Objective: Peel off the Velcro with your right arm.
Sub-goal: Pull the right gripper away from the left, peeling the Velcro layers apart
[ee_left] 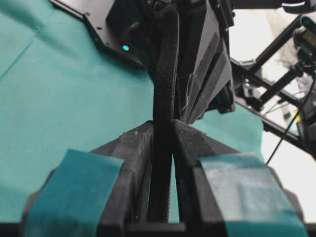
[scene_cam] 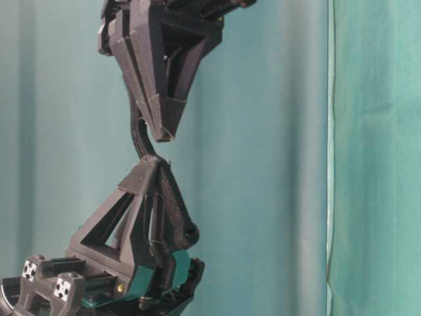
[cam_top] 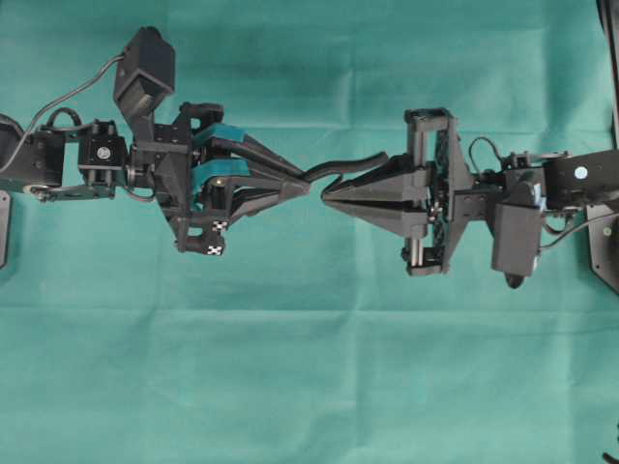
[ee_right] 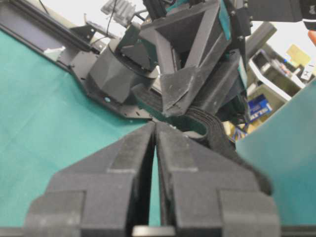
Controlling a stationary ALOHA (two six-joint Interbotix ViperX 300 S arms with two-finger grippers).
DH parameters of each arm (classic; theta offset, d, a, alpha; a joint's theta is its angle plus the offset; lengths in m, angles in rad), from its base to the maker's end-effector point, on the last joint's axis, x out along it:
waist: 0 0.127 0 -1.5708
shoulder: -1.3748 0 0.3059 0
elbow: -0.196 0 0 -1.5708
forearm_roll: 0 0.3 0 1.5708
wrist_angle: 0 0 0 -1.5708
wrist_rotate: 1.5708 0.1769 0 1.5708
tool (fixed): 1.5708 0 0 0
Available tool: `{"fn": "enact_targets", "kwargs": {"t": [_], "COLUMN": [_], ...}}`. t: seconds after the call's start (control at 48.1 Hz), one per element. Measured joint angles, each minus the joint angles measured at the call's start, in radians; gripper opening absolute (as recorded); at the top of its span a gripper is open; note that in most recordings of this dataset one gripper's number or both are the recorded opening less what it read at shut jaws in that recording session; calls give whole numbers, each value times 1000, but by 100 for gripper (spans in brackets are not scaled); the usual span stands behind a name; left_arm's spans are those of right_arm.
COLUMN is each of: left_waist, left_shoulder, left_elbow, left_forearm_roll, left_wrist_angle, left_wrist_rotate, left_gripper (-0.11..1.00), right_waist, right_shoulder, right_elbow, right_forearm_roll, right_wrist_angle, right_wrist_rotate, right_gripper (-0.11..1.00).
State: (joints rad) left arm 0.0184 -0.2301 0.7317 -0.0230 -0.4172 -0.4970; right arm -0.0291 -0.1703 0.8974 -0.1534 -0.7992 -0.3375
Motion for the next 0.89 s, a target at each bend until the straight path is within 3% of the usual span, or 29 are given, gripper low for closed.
{"fn": "enact_targets", "kwargs": {"t": [0.894], "left_waist": [5], "left_shoulder": [0], "left_elbow": [8], "left_forearm_roll": [0], "left_wrist_angle": [-40], "left_wrist_rotate": [-2], "left_gripper": [10], "right_waist": [37], "right_shoulder": [106], "right_elbow": [-55], "right_forearm_roll": [-2], "right_wrist_angle": [-2], "right_wrist_rotate": [2], "right_gripper": [-10]}}
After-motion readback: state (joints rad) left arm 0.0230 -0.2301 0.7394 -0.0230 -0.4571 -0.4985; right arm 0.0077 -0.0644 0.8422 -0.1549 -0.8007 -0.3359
